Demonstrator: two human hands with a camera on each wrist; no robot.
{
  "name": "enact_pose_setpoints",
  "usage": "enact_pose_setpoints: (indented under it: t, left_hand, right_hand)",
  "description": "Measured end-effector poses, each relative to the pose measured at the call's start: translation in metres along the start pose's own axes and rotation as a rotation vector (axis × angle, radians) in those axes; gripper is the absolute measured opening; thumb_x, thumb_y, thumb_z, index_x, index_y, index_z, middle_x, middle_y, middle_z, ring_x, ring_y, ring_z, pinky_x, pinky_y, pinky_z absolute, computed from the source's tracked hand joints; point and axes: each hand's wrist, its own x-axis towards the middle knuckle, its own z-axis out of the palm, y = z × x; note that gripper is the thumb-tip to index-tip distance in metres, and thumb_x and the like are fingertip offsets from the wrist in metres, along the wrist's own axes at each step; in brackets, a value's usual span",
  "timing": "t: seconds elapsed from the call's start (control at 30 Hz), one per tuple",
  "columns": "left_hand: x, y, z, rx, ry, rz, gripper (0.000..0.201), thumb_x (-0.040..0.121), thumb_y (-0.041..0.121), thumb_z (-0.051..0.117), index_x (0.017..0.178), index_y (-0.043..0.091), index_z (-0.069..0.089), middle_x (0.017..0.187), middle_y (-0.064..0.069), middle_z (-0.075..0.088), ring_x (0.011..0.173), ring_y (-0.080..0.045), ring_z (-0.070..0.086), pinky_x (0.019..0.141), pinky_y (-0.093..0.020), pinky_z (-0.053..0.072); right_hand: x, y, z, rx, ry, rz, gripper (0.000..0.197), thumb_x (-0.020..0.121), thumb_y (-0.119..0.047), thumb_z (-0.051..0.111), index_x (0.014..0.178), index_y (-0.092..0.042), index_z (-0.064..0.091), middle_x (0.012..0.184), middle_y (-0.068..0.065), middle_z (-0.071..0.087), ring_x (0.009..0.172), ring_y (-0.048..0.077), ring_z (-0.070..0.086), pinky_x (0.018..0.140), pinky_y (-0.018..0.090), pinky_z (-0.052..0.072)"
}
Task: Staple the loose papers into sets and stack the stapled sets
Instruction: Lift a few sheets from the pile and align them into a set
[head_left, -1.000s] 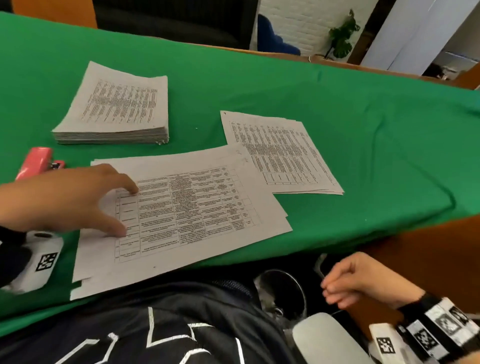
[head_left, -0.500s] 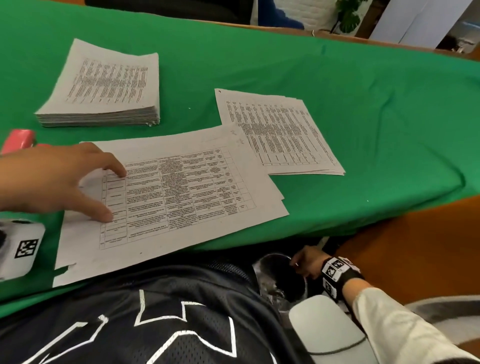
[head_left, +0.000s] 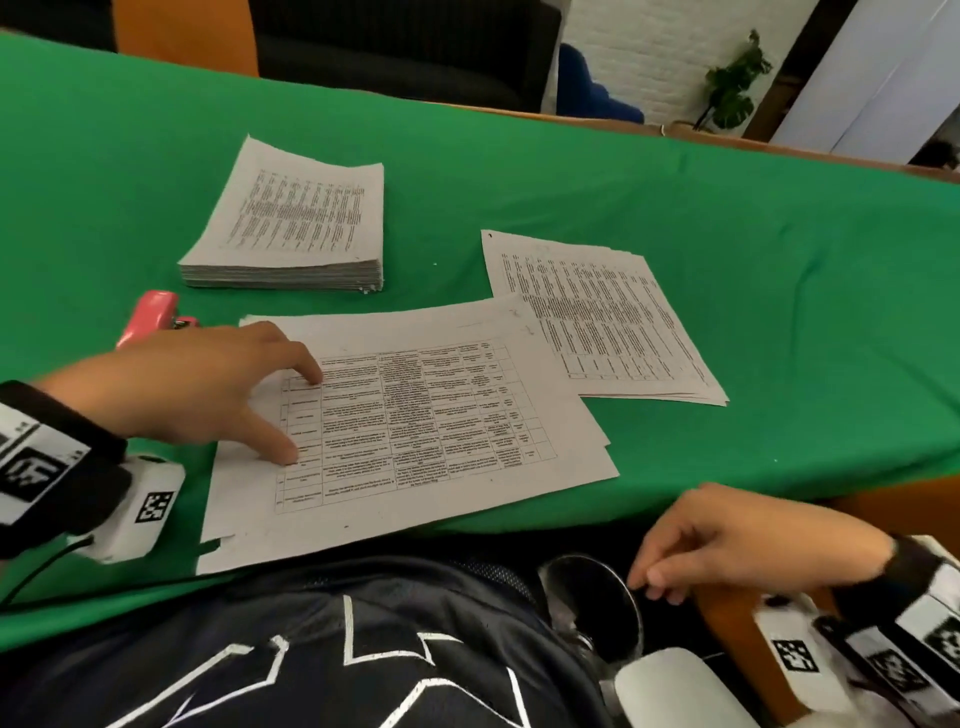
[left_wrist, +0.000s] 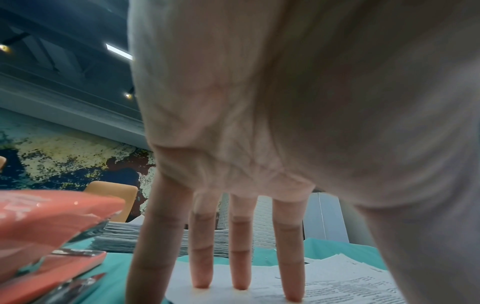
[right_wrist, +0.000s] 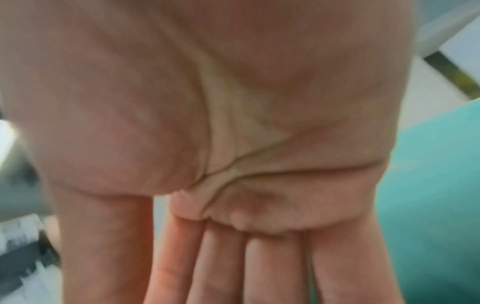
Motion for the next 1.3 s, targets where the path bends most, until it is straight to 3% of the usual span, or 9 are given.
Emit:
enact_pose_setpoints:
  t: [0.13, 0.27, 0.5, 0.7, 0.87, 1.07, 1.17, 1.23, 1.3]
  left_hand:
    - [-0.004, 0.002, -0.001, -0.022, 0.019, 0.006, 0.085, 0.058, 0.089, 0.073, 0.132, 0.065, 0.038, 0.140, 0.028, 0.042, 0.118, -0.005, 0.054, 0.103, -0.039, 0.048]
    - [-0.007, 0.002, 0.000, -0.027, 0.043, 0.010, 0.082, 0.064, 0.080, 0.077, 0.134, 0.062, 0.040, 0.140, 0.026, 0.044, 0.121, -0.007, 0.051, 0.105, -0.041, 0.046]
    - [-0.009, 0.004, -0.003, -0.017, 0.074, 0.011, 0.082, 0.068, 0.073, 0.080, 0.138, 0.055, 0.044, 0.144, 0.023, 0.044, 0.123, -0.009, 0.049, 0.108, -0.040, 0.043]
    - [-0.012, 0.004, -0.005, -0.057, 0.083, 0.009, 0.081, 0.069, 0.073, 0.080, 0.140, 0.053, 0.045, 0.144, 0.022, 0.045, 0.127, -0.010, 0.047, 0.111, -0.041, 0.041]
    - [-0.014, -0.019, 0.002, -0.370, 0.270, -0.096, 0.071, 0.080, 0.078, 0.066, 0.142, 0.047, 0.047, 0.144, 0.022, 0.046, 0.137, -0.007, 0.044, 0.127, -0.043, 0.021]
    - [-0.015, -0.051, -0.004, -0.633, 0.329, -0.247, 0.077, 0.087, 0.078, 0.053, 0.150, 0.034, 0.044, 0.134, 0.002, 0.059, 0.115, -0.014, 0.059, 0.097, -0.034, 0.047]
    - [-0.023, -0.056, -0.013, -1.060, 0.409, -0.059, 0.098, 0.060, 0.091, 0.071, 0.138, 0.033, 0.056, 0.128, 0.005, 0.071, 0.115, -0.015, 0.069, 0.098, -0.036, 0.050]
    - [-0.023, -0.054, -0.017, -1.452, 0.506, 0.099, 0.107, 0.050, 0.076, 0.090, 0.138, 0.024, 0.058, 0.129, 0.000, 0.073, 0.121, -0.024, 0.069, 0.102, -0.044, 0.052]
    - [-0.017, -0.049, -0.021, -1.682, 0.637, 0.204, 0.087, 0.073, 0.046, 0.090, 0.145, 0.016, 0.052, 0.135, -0.010, 0.070, 0.127, -0.034, 0.065, 0.105, -0.053, 0.051]
  right_hand:
    - [-0.005, -0.080, -0.046, 0.087, 0.107, -0.261, 0.025, 0.098, -0.030, 0.069, 0.119, -0.020, 0.077, 0.106, -0.001, 0.080, 0.094, 0.019, 0.077, 0.091, 0.038, 0.061]
    - [0.064, -0.130, -0.085, -0.153, 0.415, -0.390, 0.028, 0.095, -0.039, 0.071, 0.122, -0.032, 0.074, 0.114, -0.017, 0.076, 0.104, -0.001, 0.070, 0.098, 0.031, 0.057]
    - [0.195, -0.174, -0.131, -0.565, 0.327, -0.120, 0.085, 0.083, -0.062, 0.077, 0.154, -0.031, 0.043, 0.162, -0.004, 0.042, 0.145, 0.023, 0.043, 0.121, 0.044, 0.035]
    - [0.214, -0.180, -0.143, -0.652, 0.247, 0.028, 0.092, 0.066, -0.062, 0.090, 0.143, -0.033, 0.048, 0.131, -0.004, 0.060, 0.108, 0.019, 0.055, 0.097, 0.034, 0.047]
    - [0.206, -0.176, -0.139, -0.643, 0.276, -0.003, 0.046, 0.078, -0.046, 0.088, 0.116, -0.022, 0.074, 0.105, -0.003, 0.074, 0.096, 0.022, 0.068, 0.081, 0.031, 0.055]
    - [0.144, -0.156, -0.150, -0.317, 0.489, -0.168, 0.020, 0.078, -0.037, 0.090, 0.089, -0.033, 0.074, 0.088, -0.014, 0.075, 0.079, 0.007, 0.070, 0.069, 0.025, 0.055]
    - [0.113, -0.148, -0.150, -0.025, 0.615, -0.309, 0.028, 0.077, -0.032, 0.091, 0.100, -0.021, 0.080, 0.094, -0.004, 0.080, 0.083, 0.016, 0.077, 0.081, 0.038, 0.064]
    - [0.101, -0.147, -0.142, 0.249, 0.647, -0.439, 0.033, 0.078, -0.024, 0.089, 0.107, -0.014, 0.079, 0.100, 0.004, 0.081, 0.088, 0.027, 0.078, 0.081, 0.043, 0.064]
    - [0.096, -0.152, -0.128, 0.460, 0.678, -0.561, 0.037, 0.076, -0.021, 0.087, 0.110, -0.009, 0.077, 0.105, 0.011, 0.080, 0.091, 0.036, 0.077, 0.082, 0.047, 0.064]
